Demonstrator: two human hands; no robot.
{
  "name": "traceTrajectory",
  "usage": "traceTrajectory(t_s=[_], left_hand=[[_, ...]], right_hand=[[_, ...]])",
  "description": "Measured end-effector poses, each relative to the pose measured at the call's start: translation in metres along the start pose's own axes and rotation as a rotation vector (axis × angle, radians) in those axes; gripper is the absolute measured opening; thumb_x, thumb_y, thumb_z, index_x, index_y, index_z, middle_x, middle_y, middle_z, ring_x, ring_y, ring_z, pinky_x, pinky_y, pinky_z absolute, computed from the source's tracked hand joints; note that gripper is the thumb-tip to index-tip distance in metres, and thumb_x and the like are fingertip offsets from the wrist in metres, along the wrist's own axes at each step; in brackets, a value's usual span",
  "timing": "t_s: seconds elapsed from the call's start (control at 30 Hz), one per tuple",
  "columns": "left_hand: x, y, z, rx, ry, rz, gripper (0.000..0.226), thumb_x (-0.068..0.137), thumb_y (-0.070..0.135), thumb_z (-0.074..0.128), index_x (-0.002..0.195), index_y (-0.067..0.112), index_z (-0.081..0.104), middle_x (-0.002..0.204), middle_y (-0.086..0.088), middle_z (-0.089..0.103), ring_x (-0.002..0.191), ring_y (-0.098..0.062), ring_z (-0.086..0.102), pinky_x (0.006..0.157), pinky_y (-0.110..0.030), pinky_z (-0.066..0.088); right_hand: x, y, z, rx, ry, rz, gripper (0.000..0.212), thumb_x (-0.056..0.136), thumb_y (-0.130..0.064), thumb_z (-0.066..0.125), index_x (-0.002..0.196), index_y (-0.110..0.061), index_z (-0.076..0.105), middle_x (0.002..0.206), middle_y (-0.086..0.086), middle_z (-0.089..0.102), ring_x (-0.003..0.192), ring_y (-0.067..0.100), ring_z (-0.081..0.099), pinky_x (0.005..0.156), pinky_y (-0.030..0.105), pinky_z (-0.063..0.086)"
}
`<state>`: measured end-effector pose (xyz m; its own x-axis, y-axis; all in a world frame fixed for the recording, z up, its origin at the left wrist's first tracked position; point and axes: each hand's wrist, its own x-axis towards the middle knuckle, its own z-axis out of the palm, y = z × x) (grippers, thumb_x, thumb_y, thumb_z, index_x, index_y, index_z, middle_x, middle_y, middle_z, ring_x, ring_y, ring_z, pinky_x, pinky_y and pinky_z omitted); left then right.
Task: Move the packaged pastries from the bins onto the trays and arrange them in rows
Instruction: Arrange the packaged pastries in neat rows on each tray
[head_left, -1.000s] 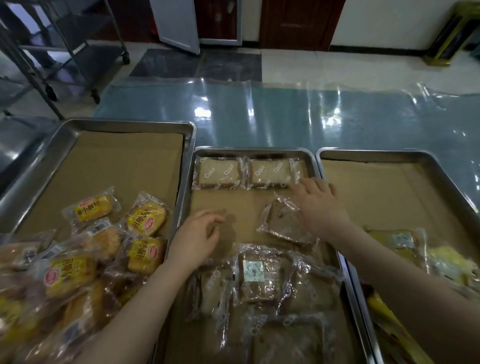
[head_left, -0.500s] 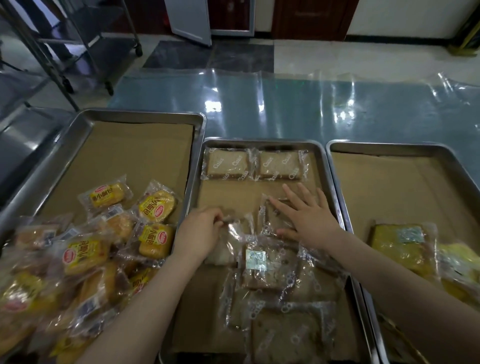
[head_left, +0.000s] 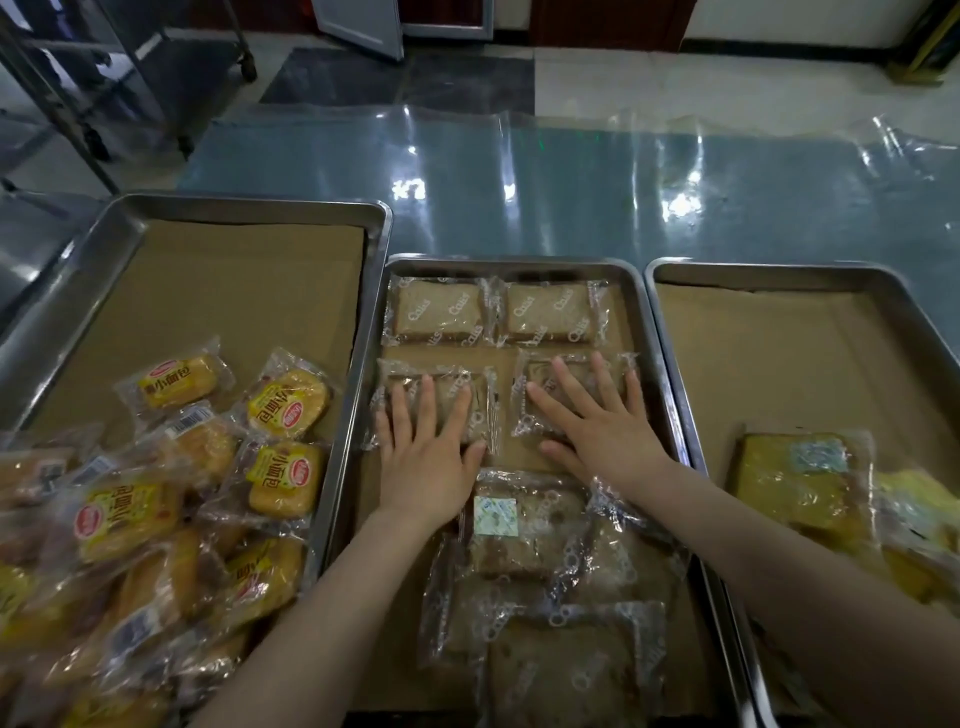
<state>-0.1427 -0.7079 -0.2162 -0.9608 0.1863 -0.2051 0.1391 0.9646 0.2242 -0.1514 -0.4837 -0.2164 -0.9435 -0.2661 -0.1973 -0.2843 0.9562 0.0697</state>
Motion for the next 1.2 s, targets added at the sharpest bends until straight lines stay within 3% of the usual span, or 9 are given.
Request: traceTrajectory(t_s=[0.43, 0.57, 0.67, 0.73, 0.77, 0.83, 0.9, 1.03, 1.2], left_hand=[[0.025, -0.003, 0.0, -0.005, 0.003, 0.008, 0.068, 0.092, 0.06, 0.022, 0.143, 0.041, -0.018, 0.15, -0.004, -0.031, 0.13, -0.03, -0.038, 0.104, -0.044, -0.025], [0.024, -0.001, -0.008, -0.123, 0.022, 0.013, 0.072, 0.093, 0.05, 0.041, 0.146, 0.04, -0.007, 0.153, -0.001, -0.024, 0.134, -0.026, -0.033, 0.106, -0.044, -0.022], [0.009, 0.0, -0.02, -0.312, 0.256, 0.062, 0.063, 0.09, 0.032, 0.055, 0.144, 0.037, 0.024, 0.153, 0.009, 0.008, 0.143, -0.019, -0.007, 0.114, -0.038, -0.006], [-0.01, 0.0, -0.024, -0.474, 0.314, 0.03, 0.043, 0.087, 0.03, 0.059, 0.128, 0.032, 0.048, 0.132, 0.016, 0.042, 0.131, -0.018, 0.037, 0.105, -0.031, 0.03], [-0.021, 0.0, -0.023, -0.548, 0.26, -0.025, 0.037, 0.086, 0.035, 0.061, 0.121, 0.029, 0.053, 0.118, 0.016, 0.051, 0.116, -0.015, 0.051, 0.094, -0.028, 0.041], [-0.041, 0.002, -0.019, -0.601, 0.087, -0.149, 0.047, 0.081, 0.05, 0.063, 0.119, 0.024, 0.053, 0.107, 0.012, 0.059, 0.099, -0.012, 0.058, 0.081, -0.029, 0.048], [-0.056, 0.004, -0.011, -0.541, -0.026, -0.205, 0.053, 0.077, 0.056, 0.065, 0.118, 0.023, 0.054, 0.1, 0.011, 0.062, 0.088, -0.009, 0.059, 0.07, -0.026, 0.047], [-0.068, 0.006, -0.01, -0.743, -0.023, -0.286, 0.043, 0.076, 0.042, 0.073, 0.108, 0.018, 0.06, 0.095, 0.006, 0.064, 0.081, -0.008, 0.059, 0.062, -0.021, 0.041], [-0.075, -0.006, -0.036, -1.03, 0.135, -0.275, 0.014, 0.078, 0.02, 0.075, 0.085, 0.024, 0.063, 0.087, 0.008, 0.067, 0.08, -0.004, 0.062, 0.063, -0.012, 0.042]], right_hand=[[0.011, -0.007, -0.001, 0.091, 0.017, -0.039, 0.067, 0.084, -0.068, 0.004, 0.145, -0.046, -0.013, 0.152, -0.008, -0.025, 0.138, 0.032, -0.028, 0.108, 0.06, -0.017], [0.013, -0.007, -0.007, 0.216, 0.004, -0.046, 0.061, 0.094, -0.057, 0.016, 0.148, -0.042, -0.008, 0.157, -0.012, -0.014, 0.141, 0.025, -0.025, 0.112, 0.057, -0.014], [0.006, -0.007, -0.021, 0.468, 0.099, -0.059, 0.061, 0.097, -0.044, 0.037, 0.151, -0.034, 0.01, 0.158, -0.012, 0.006, 0.144, 0.012, -0.011, 0.115, 0.05, -0.01], [-0.007, -0.007, -0.032, 0.666, 0.223, -0.024, 0.052, 0.094, -0.037, 0.048, 0.144, -0.032, 0.033, 0.152, -0.013, 0.027, 0.144, 0.01, 0.01, 0.118, 0.043, 0.003], [-0.015, -0.007, -0.036, 0.724, 0.268, 0.015, 0.043, 0.094, -0.035, 0.051, 0.136, -0.031, 0.046, 0.143, -0.013, 0.042, 0.139, 0.011, 0.028, 0.116, 0.038, 0.019], [-0.038, -0.008, -0.042, 0.797, 0.248, 0.123, 0.024, 0.094, -0.038, 0.051, 0.113, -0.03, 0.061, 0.109, -0.016, 0.063, 0.107, 0.01, 0.057, 0.086, 0.022, 0.044], [-0.063, -0.008, -0.044, 0.827, 0.101, 0.198, 0.024, 0.091, -0.051, 0.048, 0.099, -0.033, 0.063, 0.084, -0.021, 0.062, 0.082, 0.004, 0.059, 0.062, 0.014, 0.037], [-0.096, -0.011, -0.043, 0.741, -0.145, 0.204, 0.025, 0.082, -0.052, 0.065, 0.083, -0.027, 0.061, 0.077, -0.014, 0.062, 0.071, 0.003, 0.056, 0.055, 0.016, 0.036], [-0.106, -0.012, -0.064, 0.831, 0.119, 0.254, 0.018, 0.079, -0.029, 0.074, 0.078, -0.023, 0.057, 0.071, -0.008, 0.06, 0.068, 0.011, 0.056, 0.057, 0.024, 0.039]])
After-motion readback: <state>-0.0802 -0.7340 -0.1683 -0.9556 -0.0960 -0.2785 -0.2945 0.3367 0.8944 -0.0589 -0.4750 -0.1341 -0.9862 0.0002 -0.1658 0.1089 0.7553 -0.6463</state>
